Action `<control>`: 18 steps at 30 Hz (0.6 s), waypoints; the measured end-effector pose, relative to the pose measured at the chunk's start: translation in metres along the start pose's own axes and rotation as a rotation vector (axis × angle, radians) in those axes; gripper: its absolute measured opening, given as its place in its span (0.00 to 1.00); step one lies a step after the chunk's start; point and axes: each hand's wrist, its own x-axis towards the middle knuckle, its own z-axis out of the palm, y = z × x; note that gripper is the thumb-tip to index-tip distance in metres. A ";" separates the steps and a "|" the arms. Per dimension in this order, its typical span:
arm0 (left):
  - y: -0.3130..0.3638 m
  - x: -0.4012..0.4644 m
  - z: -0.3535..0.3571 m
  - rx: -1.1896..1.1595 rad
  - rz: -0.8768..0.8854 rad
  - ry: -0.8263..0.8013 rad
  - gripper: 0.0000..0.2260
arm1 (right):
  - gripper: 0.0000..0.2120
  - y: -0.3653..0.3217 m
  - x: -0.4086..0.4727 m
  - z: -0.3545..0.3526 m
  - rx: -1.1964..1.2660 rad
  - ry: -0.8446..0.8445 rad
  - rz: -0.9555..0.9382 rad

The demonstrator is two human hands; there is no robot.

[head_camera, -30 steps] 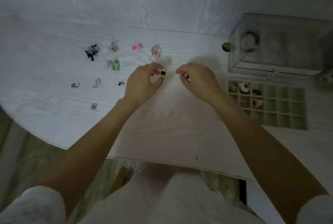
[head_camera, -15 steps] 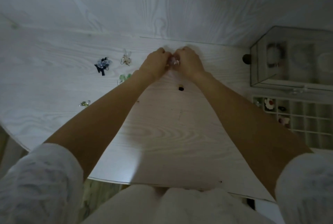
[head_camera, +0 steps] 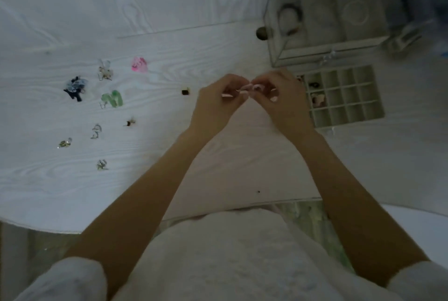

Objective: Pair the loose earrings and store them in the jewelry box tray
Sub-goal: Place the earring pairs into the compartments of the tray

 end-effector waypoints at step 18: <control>0.038 0.003 0.166 0.419 0.138 -0.264 0.13 | 0.14 0.120 -0.065 -0.079 -0.138 -0.014 0.254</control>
